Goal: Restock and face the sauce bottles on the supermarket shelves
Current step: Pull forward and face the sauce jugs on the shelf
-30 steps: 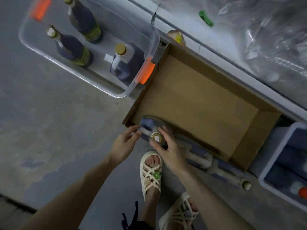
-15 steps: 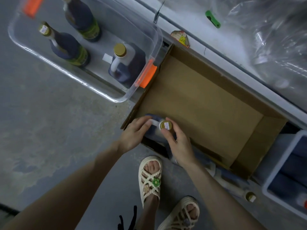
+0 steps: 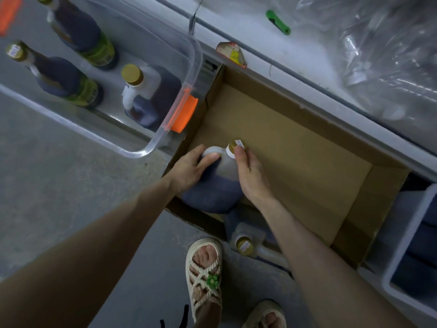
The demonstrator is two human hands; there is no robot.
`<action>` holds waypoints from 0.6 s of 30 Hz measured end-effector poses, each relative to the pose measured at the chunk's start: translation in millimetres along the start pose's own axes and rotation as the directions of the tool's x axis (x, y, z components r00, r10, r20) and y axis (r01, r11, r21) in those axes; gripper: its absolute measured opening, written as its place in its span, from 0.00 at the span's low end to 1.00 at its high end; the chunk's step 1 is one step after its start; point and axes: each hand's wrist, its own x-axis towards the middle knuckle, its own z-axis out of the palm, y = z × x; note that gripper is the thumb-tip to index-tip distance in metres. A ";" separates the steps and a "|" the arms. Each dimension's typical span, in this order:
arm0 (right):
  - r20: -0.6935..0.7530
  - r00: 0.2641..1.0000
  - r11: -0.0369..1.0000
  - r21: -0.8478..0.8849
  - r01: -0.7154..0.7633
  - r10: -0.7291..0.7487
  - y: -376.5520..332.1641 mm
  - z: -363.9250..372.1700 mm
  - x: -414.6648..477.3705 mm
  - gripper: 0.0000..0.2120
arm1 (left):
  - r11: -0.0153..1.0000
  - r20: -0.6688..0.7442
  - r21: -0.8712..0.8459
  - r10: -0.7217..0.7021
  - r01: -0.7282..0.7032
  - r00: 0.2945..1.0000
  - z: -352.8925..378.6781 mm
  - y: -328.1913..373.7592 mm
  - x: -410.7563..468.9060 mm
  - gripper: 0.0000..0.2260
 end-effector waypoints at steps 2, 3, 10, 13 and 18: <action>0.018 1.000 1.000 0.011 0.008 -0.008 -4.9 -3.8 -2.3 0.11 | 1.000 -0.028 -0.004 -0.005 0.005 1.000 1.8 5.0 -4.1 0.17; 0.033 0.999 1.000 0.012 0.016 -0.017 -9.5 -5.6 -4.9 0.11 | 1.000 -0.042 -0.023 -0.006 0.005 0.999 1.4 10.4 -8.9 0.16; -0.006 0.994 0.993 0.050 0.109 -0.109 -85.0 -46.0 -64.8 0.10 | 0.996 -0.119 0.034 0.091 -0.087 0.989 -14.8 100.5 -69.9 0.17; -0.074 0.986 0.988 0.037 0.152 -0.149 -137.6 -79.2 -109.2 0.09 | 0.983 -0.127 0.037 0.184 -0.181 0.975 -25.6 161.6 -109.8 0.20; -0.209 0.951 0.970 0.038 0.239 -0.226 -238.8 -148.3 -200.6 0.09 | 0.943 -0.069 0.031 0.332 -0.330 0.941 -42.4 288.5 -190.4 0.17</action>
